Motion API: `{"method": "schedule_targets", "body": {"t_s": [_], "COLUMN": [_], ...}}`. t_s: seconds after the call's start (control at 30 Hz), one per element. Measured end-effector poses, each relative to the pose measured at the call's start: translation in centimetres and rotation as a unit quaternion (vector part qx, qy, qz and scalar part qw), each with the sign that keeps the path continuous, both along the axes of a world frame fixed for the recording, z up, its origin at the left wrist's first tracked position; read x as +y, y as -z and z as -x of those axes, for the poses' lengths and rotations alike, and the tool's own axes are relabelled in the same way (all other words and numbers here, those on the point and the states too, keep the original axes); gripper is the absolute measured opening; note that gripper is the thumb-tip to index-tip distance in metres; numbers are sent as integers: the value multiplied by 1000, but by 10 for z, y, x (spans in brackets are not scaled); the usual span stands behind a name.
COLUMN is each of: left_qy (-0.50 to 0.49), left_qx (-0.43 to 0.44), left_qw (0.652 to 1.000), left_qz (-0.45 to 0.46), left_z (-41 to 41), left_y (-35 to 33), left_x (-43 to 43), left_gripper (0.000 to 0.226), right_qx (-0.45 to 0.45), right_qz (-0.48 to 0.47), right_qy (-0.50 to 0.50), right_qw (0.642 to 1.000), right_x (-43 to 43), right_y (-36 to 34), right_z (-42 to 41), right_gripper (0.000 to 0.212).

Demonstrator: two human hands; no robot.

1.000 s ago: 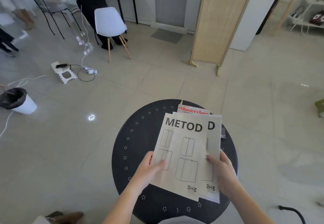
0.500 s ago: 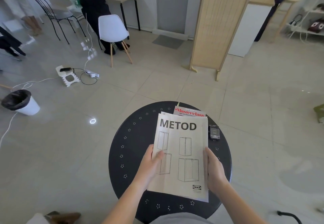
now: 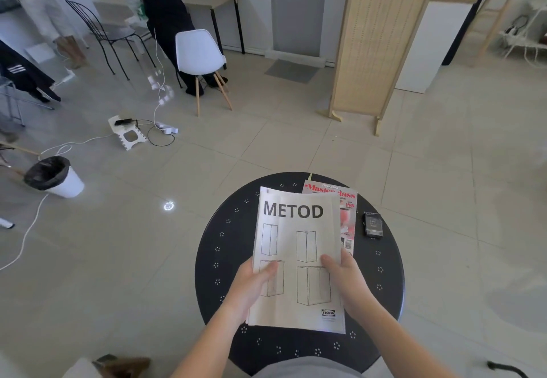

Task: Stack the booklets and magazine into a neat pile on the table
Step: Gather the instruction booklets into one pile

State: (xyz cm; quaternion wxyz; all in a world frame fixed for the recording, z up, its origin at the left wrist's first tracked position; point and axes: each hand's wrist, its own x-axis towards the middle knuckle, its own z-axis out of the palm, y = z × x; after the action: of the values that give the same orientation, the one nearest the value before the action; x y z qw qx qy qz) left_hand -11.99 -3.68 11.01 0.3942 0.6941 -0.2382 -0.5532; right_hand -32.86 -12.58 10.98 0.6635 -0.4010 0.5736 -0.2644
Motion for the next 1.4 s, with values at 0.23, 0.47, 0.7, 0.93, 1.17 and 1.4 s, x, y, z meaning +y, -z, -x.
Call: {"method": "schedule_targets", "body": {"t_s": [0.23, 0.47, 0.7, 0.93, 1.17, 1.4], "left_qy": [-68, -124, -137, -144, -159, -179], "left_qx": [-27, -31, -40, -47, -59, -41], "left_qw": [997, 992, 990, 988, 983, 980], "left_qz": [21, 16, -9, -38, -70, -77], "left_z": [-23, -51, -73, -87, -103, -104], "left_y": [10, 17, 29, 43, 63, 74], "left_x": [5, 2, -10, -23, -38, -55], "left_gripper": [35, 29, 26, 24, 21, 19], "right_qx": [72, 170, 252, 346, 411, 449], "right_qz": [-5, -66, -84, -87, -139, -148], "right_qy": [-22, 54, 53, 62, 84, 88], "right_qw": [997, 982, 963, 932, 897, 877], "right_x": [-9, -31, -71, -119, -149, -158], "right_y": [13, 57, 94, 125, 144, 155], "right_z": [-12, 16, 15, -9, -31, -34], "right_gripper": [20, 24, 33, 52, 77, 89]}}
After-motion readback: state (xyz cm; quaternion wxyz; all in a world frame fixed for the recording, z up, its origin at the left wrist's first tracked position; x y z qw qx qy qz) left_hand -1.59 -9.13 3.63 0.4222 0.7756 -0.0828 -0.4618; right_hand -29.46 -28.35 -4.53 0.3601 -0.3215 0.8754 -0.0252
